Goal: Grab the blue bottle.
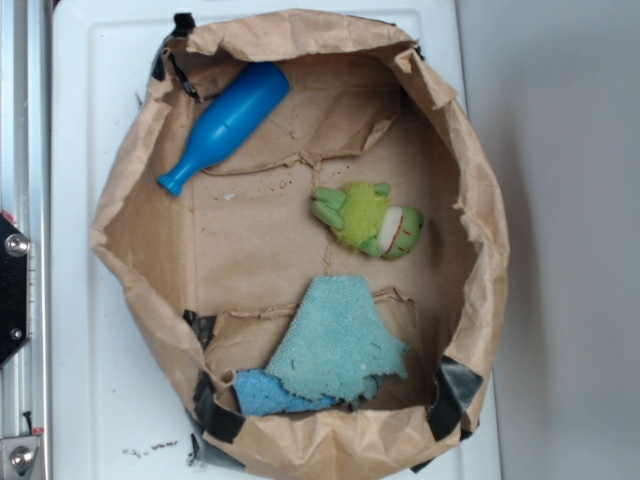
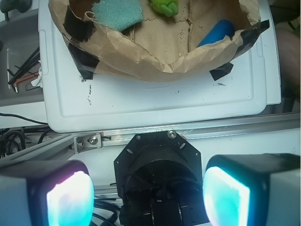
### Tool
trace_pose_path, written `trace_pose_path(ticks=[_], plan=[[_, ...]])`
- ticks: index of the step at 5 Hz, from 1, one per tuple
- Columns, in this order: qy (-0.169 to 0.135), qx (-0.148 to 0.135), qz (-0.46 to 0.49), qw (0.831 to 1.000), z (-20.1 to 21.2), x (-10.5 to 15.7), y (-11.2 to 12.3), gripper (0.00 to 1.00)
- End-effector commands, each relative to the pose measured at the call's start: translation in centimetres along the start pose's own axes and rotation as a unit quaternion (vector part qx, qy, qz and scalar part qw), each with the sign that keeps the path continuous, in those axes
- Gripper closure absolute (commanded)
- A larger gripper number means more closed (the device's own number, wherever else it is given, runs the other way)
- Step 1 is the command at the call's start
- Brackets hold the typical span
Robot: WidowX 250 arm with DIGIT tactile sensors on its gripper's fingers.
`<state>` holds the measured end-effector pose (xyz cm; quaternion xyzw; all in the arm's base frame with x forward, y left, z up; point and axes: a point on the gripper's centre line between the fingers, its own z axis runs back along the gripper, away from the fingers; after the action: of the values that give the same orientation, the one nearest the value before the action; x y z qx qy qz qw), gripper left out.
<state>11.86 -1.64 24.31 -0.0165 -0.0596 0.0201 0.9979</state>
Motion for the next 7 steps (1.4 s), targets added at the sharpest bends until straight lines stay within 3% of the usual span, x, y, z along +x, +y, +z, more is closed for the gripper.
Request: trace_pose_path(ticks=[1,2,3,5,6,7], plan=[[0.0,0.0,0.0,1.0,0.0,0.0,0.0,0.0],[-0.017,0.038,0.059,0.997,-3.2,4.6,-1.3,0.0],[-0.033,0.046,0.092,0.994,-4.7,8.2,-0.9,0.0],[-0.094,0.044,0.197,0.975,-7.4,9.8,4.3,0.0],[-0.098,0.048,0.231,0.967,-10.2,11.9,6.4,0.0],[-0.083,0.066,0.241,0.965,-11.5,13.8,7.2,0.0]])
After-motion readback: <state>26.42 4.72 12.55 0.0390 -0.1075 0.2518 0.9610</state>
